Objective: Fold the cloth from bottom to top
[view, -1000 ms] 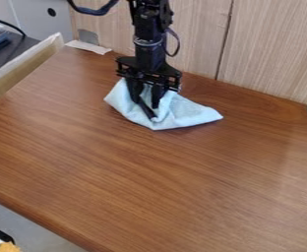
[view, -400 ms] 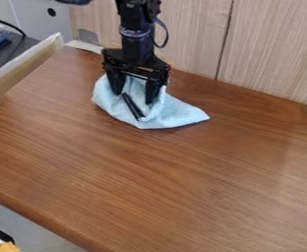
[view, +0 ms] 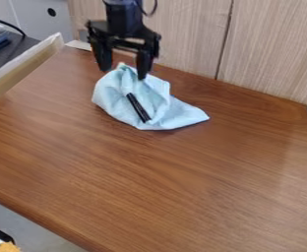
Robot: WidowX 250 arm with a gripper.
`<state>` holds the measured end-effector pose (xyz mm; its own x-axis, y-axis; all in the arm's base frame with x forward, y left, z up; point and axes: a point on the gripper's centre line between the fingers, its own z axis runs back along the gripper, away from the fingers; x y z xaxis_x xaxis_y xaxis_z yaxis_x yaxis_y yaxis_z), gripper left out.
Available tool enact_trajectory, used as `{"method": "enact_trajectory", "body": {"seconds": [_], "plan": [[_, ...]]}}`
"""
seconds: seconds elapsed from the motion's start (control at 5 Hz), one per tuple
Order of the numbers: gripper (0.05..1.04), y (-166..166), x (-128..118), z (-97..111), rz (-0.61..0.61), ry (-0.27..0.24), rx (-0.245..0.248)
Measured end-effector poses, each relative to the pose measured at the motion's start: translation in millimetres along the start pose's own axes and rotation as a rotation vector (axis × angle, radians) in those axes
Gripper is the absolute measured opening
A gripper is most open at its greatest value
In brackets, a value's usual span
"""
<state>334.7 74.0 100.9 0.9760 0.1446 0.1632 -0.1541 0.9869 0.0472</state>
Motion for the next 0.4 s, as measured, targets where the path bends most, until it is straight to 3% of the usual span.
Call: {"method": "enact_trajectory", "body": {"seconds": [0.2,0.4], "plan": [[1.000,0.9,-6.4,12.2,0.005,-0.020,0.003],[1.000,0.8,-13.9,8.8,-0.019,0.000,0.004]]}}
